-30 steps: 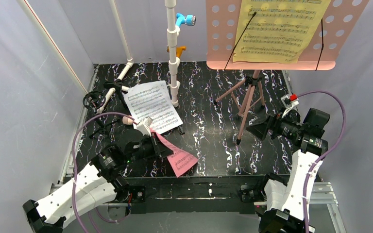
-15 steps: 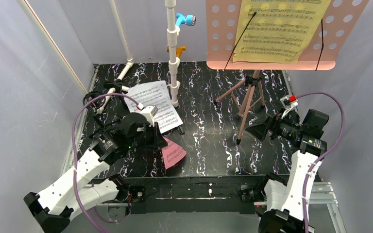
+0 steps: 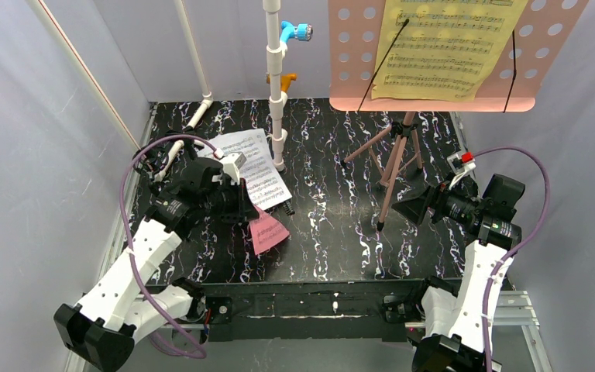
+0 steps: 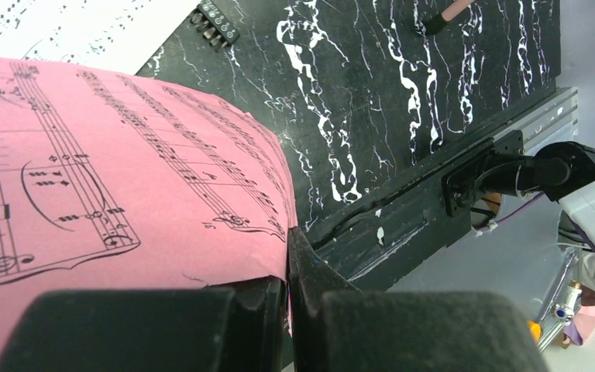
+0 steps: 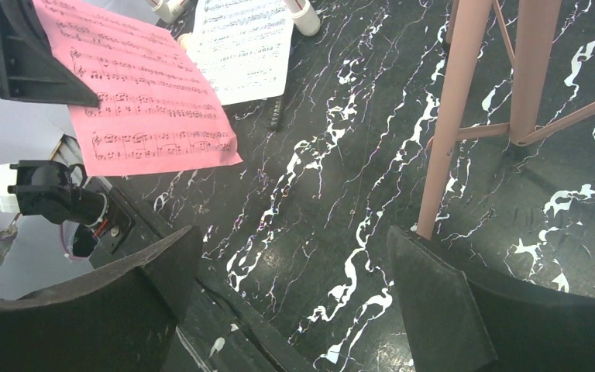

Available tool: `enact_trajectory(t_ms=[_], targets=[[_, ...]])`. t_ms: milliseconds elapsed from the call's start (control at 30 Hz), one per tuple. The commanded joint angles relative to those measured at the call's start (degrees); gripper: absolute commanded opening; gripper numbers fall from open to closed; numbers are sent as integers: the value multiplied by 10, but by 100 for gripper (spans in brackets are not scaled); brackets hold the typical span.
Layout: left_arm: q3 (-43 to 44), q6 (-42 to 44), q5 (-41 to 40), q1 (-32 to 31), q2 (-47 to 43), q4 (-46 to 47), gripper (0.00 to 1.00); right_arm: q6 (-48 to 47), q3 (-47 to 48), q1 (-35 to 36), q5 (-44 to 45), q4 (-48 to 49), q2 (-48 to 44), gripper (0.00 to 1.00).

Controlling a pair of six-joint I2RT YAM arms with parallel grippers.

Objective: Pack up the instrument practice props
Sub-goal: Place the sheet music at the center of the board.

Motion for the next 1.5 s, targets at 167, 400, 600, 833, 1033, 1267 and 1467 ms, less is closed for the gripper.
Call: enact_trajectory(t_ms=[167, 400, 600, 833, 1033, 1267, 1467], targets=[[1, 77, 89, 108, 44, -14, 0, -6, -3, 0, -5, 21, -3, 98], [29, 98, 104, 140, 103, -12, 0, -6, -4, 0, -6, 21, -8, 98], [95, 77, 188, 140, 148, -10, 0, 2, -9, 0, -9, 30, -13, 98], [214, 95, 205, 140, 191, -56, 0, 2, -9, 0, -10, 30, -15, 98], [215, 140, 177, 141, 176, -98, 0, 1, -10, 0, -9, 30, -16, 98], [61, 142, 150, 196, 147, -69, 0, 1, -11, 0, -10, 32, -16, 98], [53, 136, 144, 223, 189, -52, 0, 1, -10, 0, -10, 31, -16, 98]])
